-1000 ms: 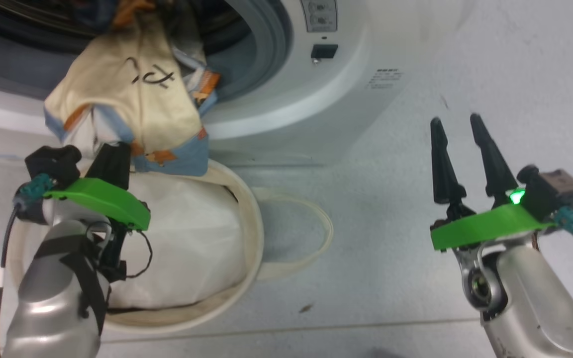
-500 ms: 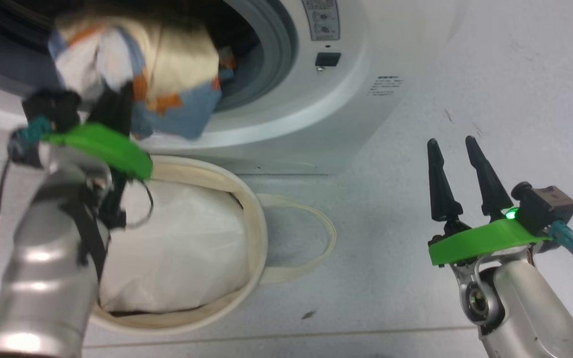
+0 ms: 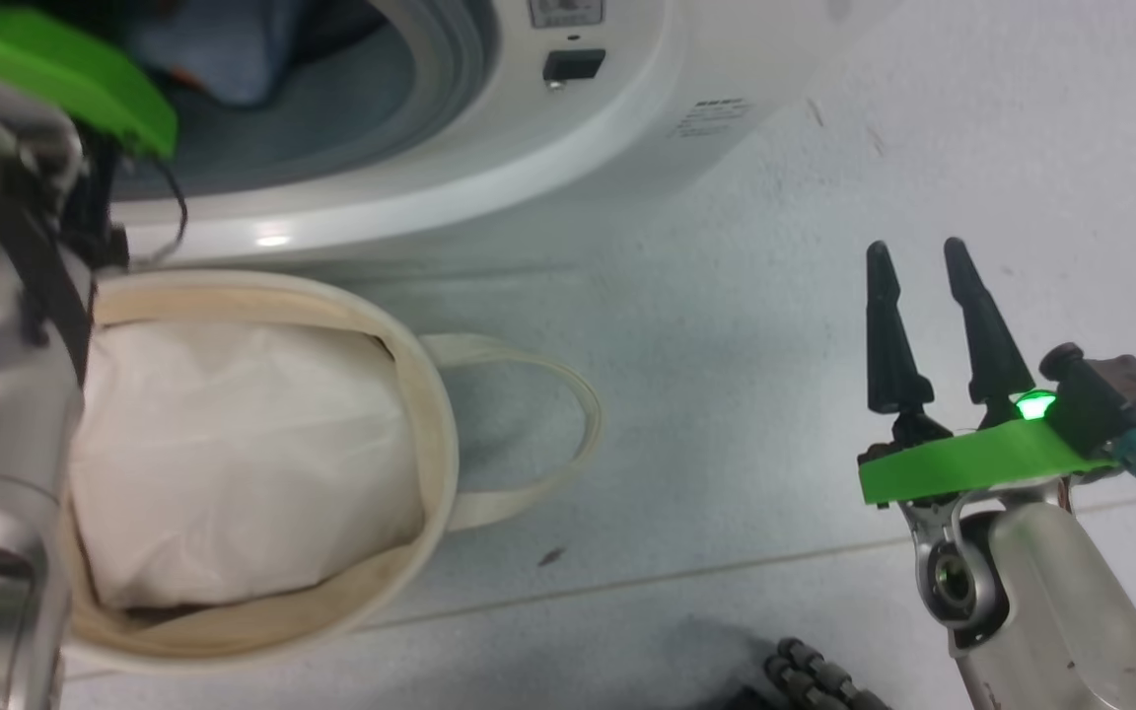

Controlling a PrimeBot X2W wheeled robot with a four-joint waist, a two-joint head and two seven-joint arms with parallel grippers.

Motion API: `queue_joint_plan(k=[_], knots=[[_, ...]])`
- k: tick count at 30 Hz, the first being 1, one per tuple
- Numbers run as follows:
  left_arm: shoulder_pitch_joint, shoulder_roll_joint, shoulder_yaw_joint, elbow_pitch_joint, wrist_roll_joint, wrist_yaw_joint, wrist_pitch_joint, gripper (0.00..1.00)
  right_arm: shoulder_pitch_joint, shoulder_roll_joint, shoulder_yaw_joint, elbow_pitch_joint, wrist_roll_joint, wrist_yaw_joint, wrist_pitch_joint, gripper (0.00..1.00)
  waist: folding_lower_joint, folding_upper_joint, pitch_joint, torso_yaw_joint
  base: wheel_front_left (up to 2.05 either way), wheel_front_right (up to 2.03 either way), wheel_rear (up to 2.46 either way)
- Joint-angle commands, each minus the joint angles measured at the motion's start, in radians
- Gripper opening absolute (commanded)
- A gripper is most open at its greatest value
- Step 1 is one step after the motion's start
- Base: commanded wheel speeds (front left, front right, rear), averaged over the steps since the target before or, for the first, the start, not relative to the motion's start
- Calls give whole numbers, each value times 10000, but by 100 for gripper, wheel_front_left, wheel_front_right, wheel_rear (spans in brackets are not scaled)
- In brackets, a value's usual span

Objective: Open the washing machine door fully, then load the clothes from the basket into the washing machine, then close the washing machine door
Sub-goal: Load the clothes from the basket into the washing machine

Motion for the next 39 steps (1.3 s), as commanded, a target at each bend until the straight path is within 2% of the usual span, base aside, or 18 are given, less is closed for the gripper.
queue_joint_plan(k=[1,5,8,14,18,19,22,23,26,27,28,33,39], knots=[[-417,481,127,-444,155,-9,-116,0,-5,48,75,-348,-83,6,-122,100,-2,0,443,-232,0,0,0],[-769,583,706,-2035,407,475,-116,0,-182,242,3,-674,-140,6,-122,100,-2,0,958,-318,0,0,0],[-598,565,1146,-2516,599,725,-116,0,-253,329,44,-719,-187,6,-122,100,-2,0,1109,-361,0,0,0],[-838,518,992,-774,984,661,-116,0,-228,395,-17,-729,-200,6,-122,100,-2,0,1183,-425,0,0,0],[-1295,509,824,-165,1182,607,-116,0,-240,415,-34,-763,-201,6,-122,100,-2,0,1236,-467,0,0,0],[-1383,505,730,37,1256,567,-116,5,-248,425,-28,-763,-201,6,-122,100,-2,0,1237,-482,0,0,0],[-1633,531,593,381,1363,514,-116,8,-284,456,-4,-770,-181,6,-122,100,-2,0,1235,-528,0,0,0],[-1753,549,586,577,1362,520,-116,14,-306,474,21,-772,-169,6,-122,100,-2,0,1225,-553,0,0,0],[-2129,612,428,1212,1466,501,-70,13,-350,525,117,-772,-149,6,-122,100,-2,0,1182,-623,0,0,0],[-2226,598,340,1421,1506,448,64,75,-347,536,137,-756,-144,6,-122,100,-2,0,1161,-635,0,0,0],[-2321,603,260,1584,1551,425,222,98,-343,542,153,-727,-141,6,-122,100,-2,0,1142,-642,0,0,0],[-2445,482,232,2050,1383,354,1330,100,-367,567,156,-638,-113,6,-122,100,-2,0,1013,-642,0,0,0],[-1934,482,41,2212,1435,802,3071,100,-380,549,310,-479,-72,6,-122,100,-2,0,661,-569,0,0,0]])
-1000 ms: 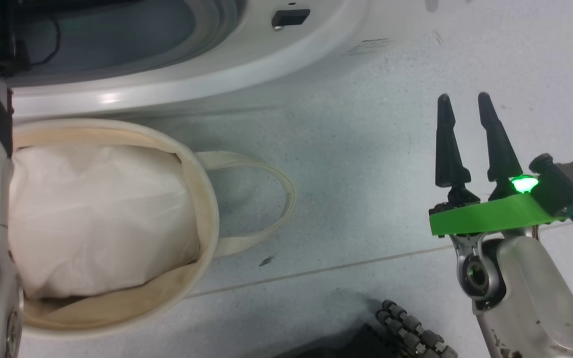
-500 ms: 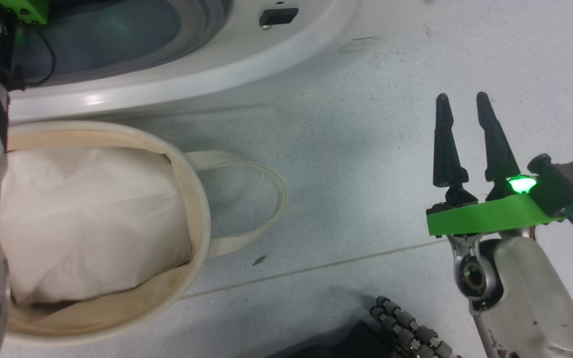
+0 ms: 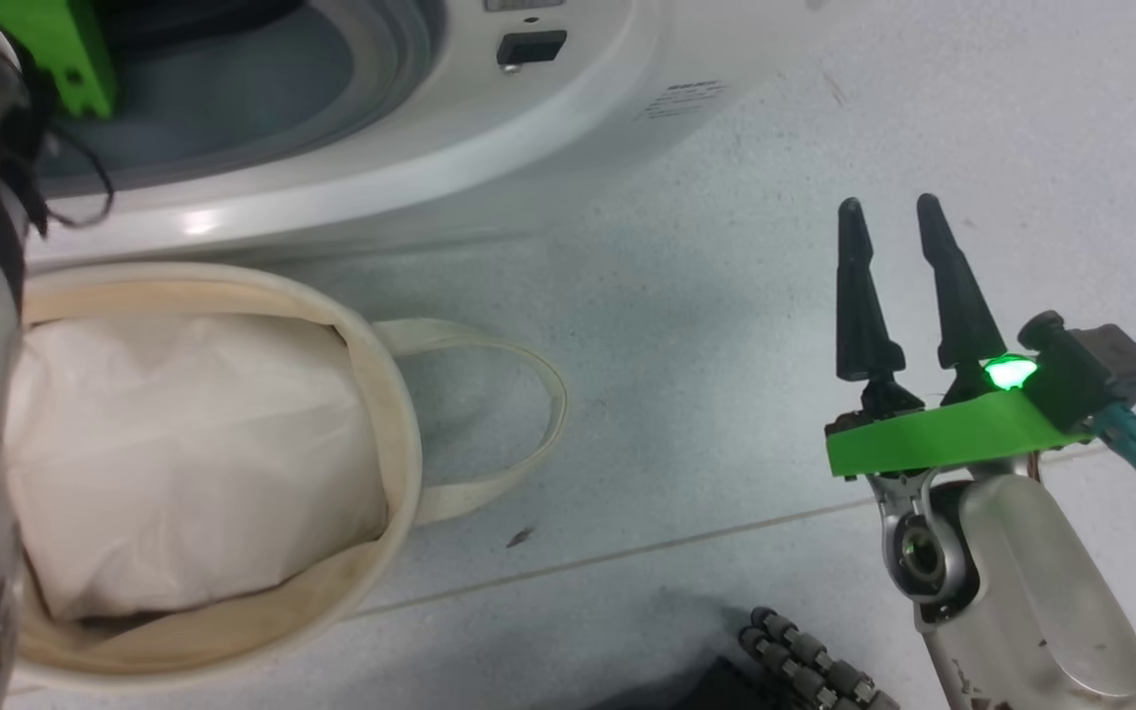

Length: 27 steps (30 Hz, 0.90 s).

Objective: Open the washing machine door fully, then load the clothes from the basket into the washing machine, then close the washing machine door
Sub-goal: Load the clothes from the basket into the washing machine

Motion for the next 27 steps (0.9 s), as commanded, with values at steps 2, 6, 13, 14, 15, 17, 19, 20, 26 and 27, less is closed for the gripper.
queue_joint_plan(k=[2,6,13,14,15,17,19,20,26,27], knots=[[98,271,26,-163,-34,52,-28,100,110,-27,211,-178,32,6,-122,100,1,0,-188,88,0,0,0],[440,85,80,-158,-209,6,-607,100,127,-119,231,-70,61,6,-122,100,1,0,-583,273,0,0,0],[1609,-374,-346,-174,-37,-187,-2341,100,294,-353,354,271,177,6,-122,100,1,0,-1658,780,0,0,0],[1810,-425,-342,-172,-79,-216,-2531,100,327,-389,397,335,201,6,-122,100,1,0,-1838,861,0,0,0],[2017,-483,-279,-171,-186,-265,-2683,100,364,-421,427,394,229,6,-122,100,1,0,-2024,941,0,0,0],[2464,-528,-369,-307,-160,-349,-2985,100,459,-467,458,489,293,6,-122,100,1,0,-2413,1082,0,0,0],[2942,-550,-212,-715,-376,-459,-3144,100,570,-522,501,567,342,6,-122,100,1,0,-2771,1210,0,0,0],[3209,-535,-194,-1219,-388,-495,-3168,100,630,-560,508,605,363,6,-122,100,1,0,-2937,1291,0,0,0],[5385,-540,618,-4341,-889,-640,-3182,100,917,-894,597,736,366,6,-122,100,1,0,-3665,1803,0,0,0],[5865,-523,763,-4897,-903,-656,-3183,100,969,-962,593,718,355,6,-122,100,1,0,-3796,1909,0,0,0]])
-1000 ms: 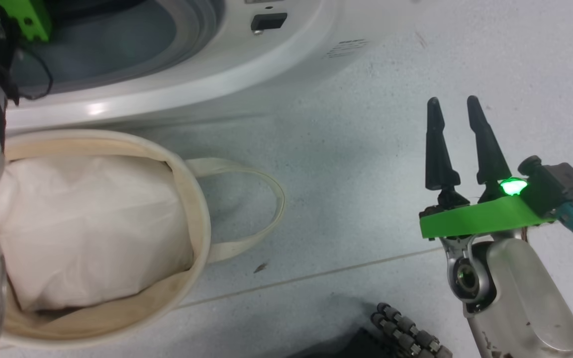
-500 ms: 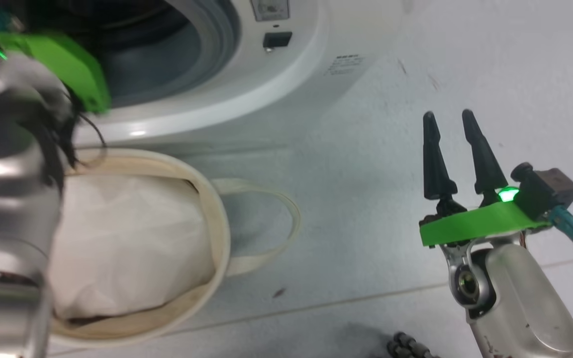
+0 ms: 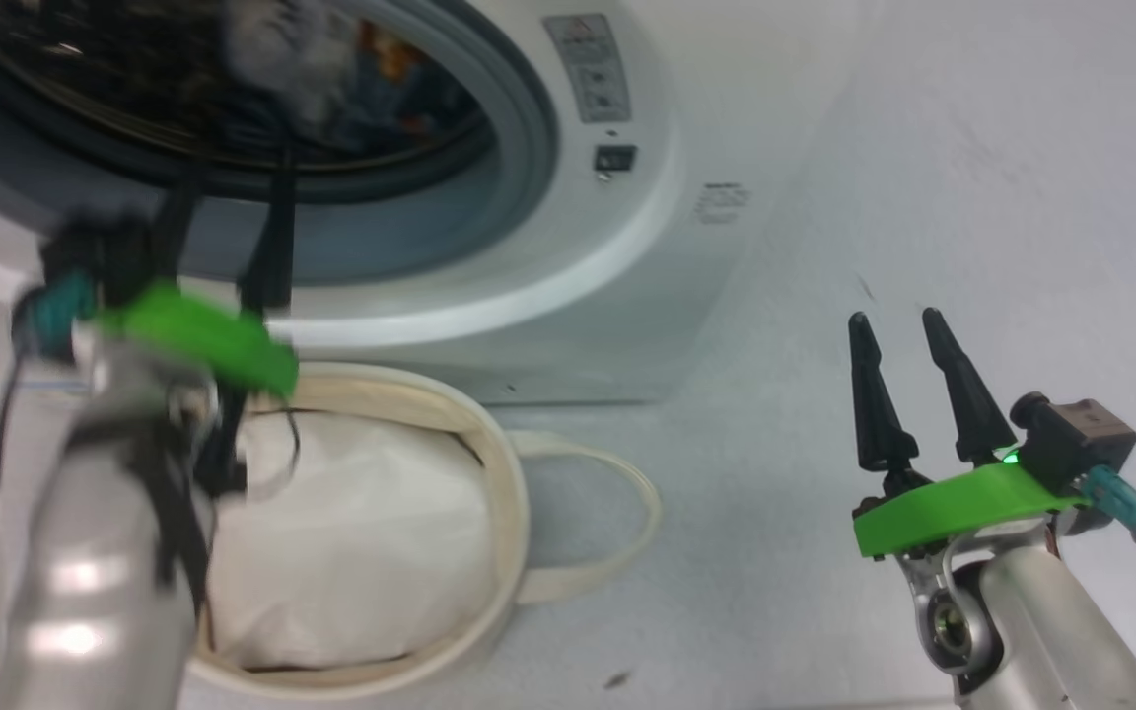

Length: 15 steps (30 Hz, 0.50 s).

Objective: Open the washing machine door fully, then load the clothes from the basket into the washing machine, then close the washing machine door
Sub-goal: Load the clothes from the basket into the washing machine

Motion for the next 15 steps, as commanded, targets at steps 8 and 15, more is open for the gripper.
queue_joint_plan(k=[8,15], knots=[[3334,274,1370,-2983,295,-57,-59,100,626,-331,97,-1202,-109,6,-122,100,2,0,-1445,1044,0,0,0],[4707,144,1643,-3703,640,-96,-60,100,1218,-525,12,-1482,-213,6,-122,100,2,0,-2070,1366,0,0,0]])
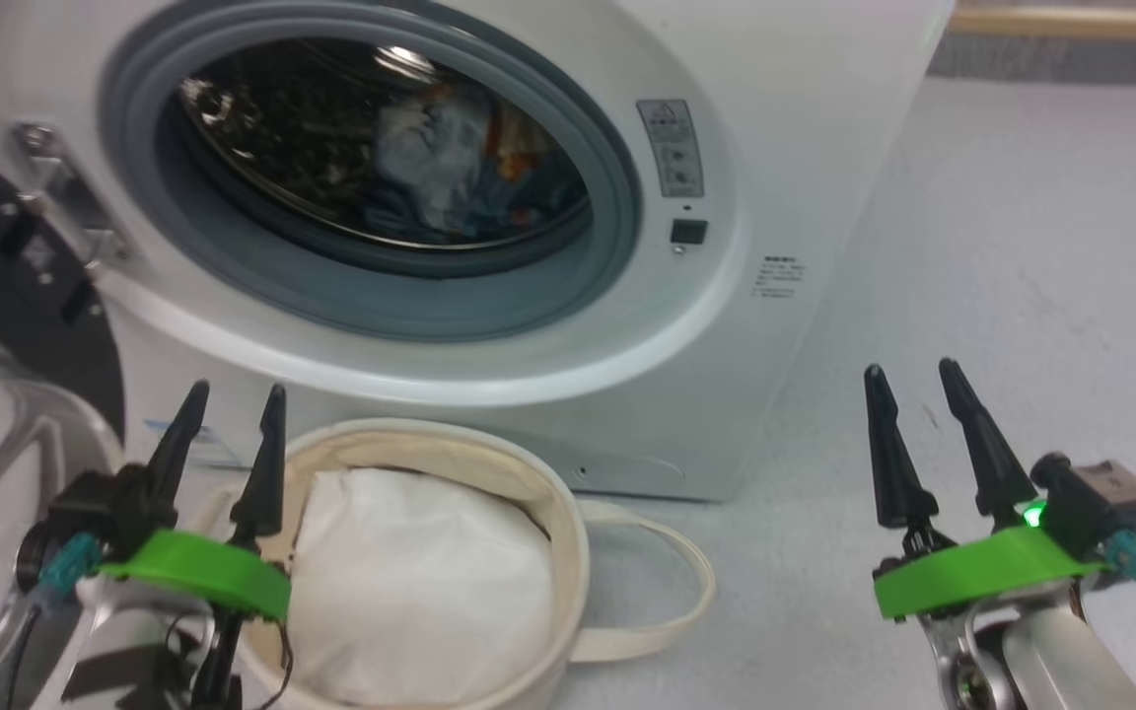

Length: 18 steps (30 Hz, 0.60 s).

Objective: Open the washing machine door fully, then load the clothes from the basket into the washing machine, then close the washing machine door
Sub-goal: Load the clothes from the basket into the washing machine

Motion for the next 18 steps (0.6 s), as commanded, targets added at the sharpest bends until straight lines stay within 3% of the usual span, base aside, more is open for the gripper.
queue_joint_plan(k=[1,18], knots=[[-111,184,472,-491,108,-18,-60,100,47,-221,100,-393,-116,6,-122,100,2,1,-226,199,0,0,0],[160,29,800,-652,279,-60,-60,100,164,-379,-95,-59,-266,6,-122,100,2,1,-433,563,0,0,0]])
